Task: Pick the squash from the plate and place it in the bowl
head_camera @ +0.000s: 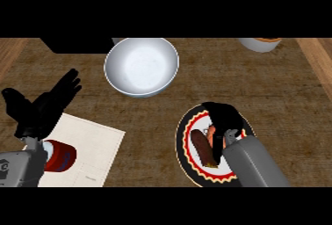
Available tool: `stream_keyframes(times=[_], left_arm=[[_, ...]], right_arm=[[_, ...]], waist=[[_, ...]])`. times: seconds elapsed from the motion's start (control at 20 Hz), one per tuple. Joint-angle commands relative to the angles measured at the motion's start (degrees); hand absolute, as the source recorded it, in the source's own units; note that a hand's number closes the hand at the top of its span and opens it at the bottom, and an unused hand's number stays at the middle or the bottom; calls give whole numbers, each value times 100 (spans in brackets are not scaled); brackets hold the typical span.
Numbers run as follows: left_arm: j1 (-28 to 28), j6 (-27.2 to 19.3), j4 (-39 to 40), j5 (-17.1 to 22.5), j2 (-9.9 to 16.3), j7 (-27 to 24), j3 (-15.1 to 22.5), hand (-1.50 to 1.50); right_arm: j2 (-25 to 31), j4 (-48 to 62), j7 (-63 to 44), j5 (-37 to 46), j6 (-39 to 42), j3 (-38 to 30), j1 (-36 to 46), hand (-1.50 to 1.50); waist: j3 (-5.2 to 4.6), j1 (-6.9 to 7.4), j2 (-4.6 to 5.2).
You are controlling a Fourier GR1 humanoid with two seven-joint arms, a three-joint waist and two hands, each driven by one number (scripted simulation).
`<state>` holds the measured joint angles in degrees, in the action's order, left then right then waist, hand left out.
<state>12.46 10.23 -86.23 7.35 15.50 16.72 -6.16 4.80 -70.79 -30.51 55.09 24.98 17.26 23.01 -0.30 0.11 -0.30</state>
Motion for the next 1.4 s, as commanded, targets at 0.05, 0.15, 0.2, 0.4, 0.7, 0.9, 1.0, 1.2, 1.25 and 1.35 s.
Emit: stream_keyframes(times=[0.05,0.15,0.2,0.4,0.7,0.9,1.0,1.2,1.25,1.35], left_arm=[[77,78,-60,57,12,181,-77,0],[430,30,508,-85,-18,-12,-102,0],[35,23,606,-300,-212,-646,22,0],[-109,277,26,57,34,-74,-233,0],[-307,223,-376,-81,-83,87,-135,0],[-17,-46,-37,-298,-298,-11,-14,0],[-122,21,1,-240,-249,-104,-75,0],[-173,42,25,-142,-157,6,-213,0],[-60,30,-93,-172,-146,85,-157,0],[-77,118,-2,-95,-68,117,-232,0]], right_arm=[[-16,-114,448,409,-634,348,-454,150],[-73,417,673,453,-991,131,-181,150],[118,443,821,349,-742,-77,15,150],[-95,542,986,565,-1072,-20,-48,150],[27,455,1272,630,-916,-219,34,150],[-458,-651,65,821,-690,95,-555,150],[-466,-698,-1167,461,-1407,252,-925,150],[-474,-1186,-2712,570,-2258,369,-1668,150],[-475,-1362,-3085,624,-2531,695,-1817,150],[-476,-1965,-3926,812,-2691,1431,-1941,150]], waist=[[30,-9,27],[30,-17,40],[29,-8,39],[30,13,31],[30,13,28],[28,-52,11],[27,-80,-22],[23,-241,-98],[29,-191,-92],[20,-142,-83]])
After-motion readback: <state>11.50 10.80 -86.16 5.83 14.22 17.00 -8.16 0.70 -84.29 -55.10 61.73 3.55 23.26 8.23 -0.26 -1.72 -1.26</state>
